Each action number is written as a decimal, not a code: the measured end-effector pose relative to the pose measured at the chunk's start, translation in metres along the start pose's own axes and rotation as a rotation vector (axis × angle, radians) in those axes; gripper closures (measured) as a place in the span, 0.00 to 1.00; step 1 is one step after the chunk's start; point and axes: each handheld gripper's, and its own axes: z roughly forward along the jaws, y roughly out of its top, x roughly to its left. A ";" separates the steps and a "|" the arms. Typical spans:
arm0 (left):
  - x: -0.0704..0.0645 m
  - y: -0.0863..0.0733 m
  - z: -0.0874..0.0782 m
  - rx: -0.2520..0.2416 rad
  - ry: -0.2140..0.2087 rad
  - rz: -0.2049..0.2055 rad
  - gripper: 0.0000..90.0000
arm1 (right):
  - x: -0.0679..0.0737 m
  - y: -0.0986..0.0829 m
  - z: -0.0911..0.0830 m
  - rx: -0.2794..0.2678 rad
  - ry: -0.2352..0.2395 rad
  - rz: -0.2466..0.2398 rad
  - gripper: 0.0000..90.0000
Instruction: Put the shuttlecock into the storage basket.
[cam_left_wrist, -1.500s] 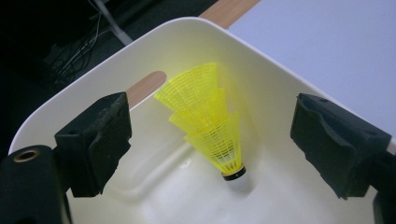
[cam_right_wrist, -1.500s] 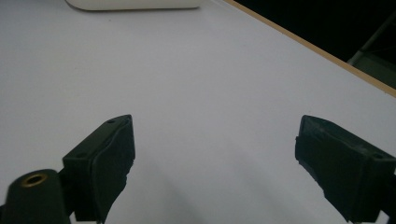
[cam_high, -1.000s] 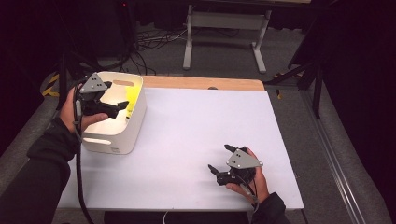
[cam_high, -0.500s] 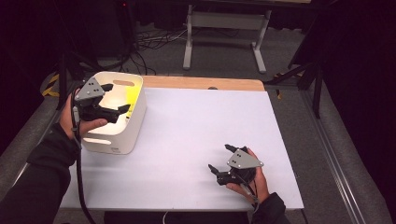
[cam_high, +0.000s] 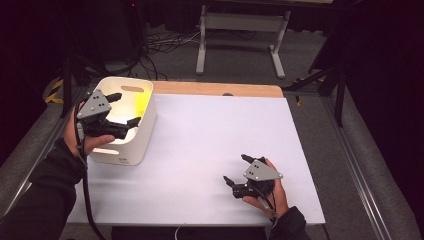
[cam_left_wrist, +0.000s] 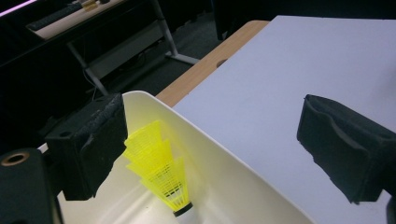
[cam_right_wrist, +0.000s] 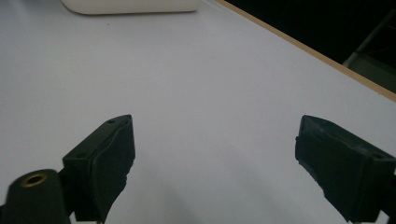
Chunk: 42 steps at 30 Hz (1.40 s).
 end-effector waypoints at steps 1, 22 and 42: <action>-0.001 0.000 -0.001 -0.005 0.002 0.001 0.10 | 0.000 0.000 0.000 0.000 -0.001 -0.001 0.15; -0.027 0.001 -0.009 -0.084 -0.014 0.059 0.11 | 0.000 0.002 -0.004 -0.012 -0.015 -0.011 0.14; -0.056 0.000 -0.010 -0.124 -0.069 0.091 0.11 | 0.001 0.003 -0.005 -0.014 -0.022 -0.017 0.14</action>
